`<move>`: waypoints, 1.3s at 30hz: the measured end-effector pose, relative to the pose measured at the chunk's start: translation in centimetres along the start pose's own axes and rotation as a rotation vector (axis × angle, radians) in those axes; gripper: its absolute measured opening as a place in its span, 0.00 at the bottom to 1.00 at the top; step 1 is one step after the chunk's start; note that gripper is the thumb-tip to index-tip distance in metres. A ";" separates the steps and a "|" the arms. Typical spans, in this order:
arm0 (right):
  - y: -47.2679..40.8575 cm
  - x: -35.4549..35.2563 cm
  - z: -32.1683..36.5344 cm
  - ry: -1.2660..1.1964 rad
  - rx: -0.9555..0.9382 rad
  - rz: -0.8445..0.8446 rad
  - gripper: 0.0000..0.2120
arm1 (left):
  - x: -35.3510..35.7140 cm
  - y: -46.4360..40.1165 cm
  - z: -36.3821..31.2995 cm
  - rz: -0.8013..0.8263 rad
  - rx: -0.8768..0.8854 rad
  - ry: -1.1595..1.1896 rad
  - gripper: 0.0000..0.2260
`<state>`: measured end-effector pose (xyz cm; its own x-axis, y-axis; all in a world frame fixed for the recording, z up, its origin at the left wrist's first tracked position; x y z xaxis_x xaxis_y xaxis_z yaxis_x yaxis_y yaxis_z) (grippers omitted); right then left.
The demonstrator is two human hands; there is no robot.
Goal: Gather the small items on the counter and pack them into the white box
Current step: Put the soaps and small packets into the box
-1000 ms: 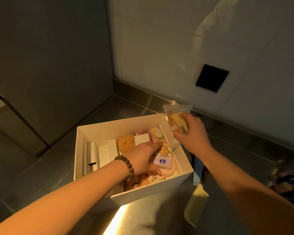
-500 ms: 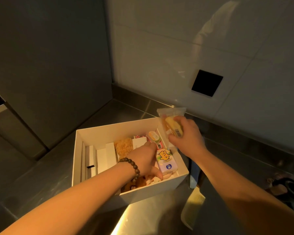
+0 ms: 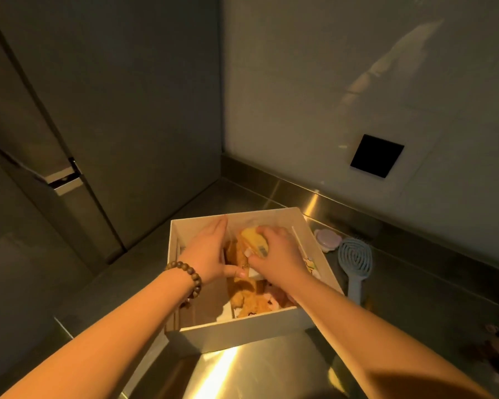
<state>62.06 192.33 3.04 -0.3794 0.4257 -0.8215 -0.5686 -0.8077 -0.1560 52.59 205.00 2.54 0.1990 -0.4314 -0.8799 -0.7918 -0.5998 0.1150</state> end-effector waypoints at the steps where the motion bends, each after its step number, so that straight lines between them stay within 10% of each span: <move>1: -0.1 1.1 -0.1 0.015 0.040 0.035 0.28 | 0.3 0.2 0.2 0.008 -0.002 -0.013 0.55; 11: -0.4 2.8 -1.3 0.366 -0.164 0.386 0.35 | 5.4 -0.5 0.2 0.289 -0.028 -0.126 0.54; 23: -0.9 4.0 -3.3 0.614 -0.235 0.639 0.35 | 8.7 -1.9 -0.7 0.238 -0.037 -0.363 0.54; 39: 6.1 -8.5 -3.9 0.075 -0.116 -0.035 0.17 | 2.1 2.4 -11.5 -0.112 0.152 0.089 0.34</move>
<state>64.66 182.24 6.93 -0.3027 0.4264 -0.8524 -0.4908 -0.8364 -0.2442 57.79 194.93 6.23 0.3353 -0.4301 -0.8382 -0.8386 -0.5418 -0.0575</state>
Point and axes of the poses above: each hand's wrist, its own y-axis away from the middle knuckle, its own x-axis out of the palm, z = x × y, the point moved 5 cm from there along -y, towards the middle knuckle, and after that the axes turned 13 degrees about -x, right-handed, at the moved point
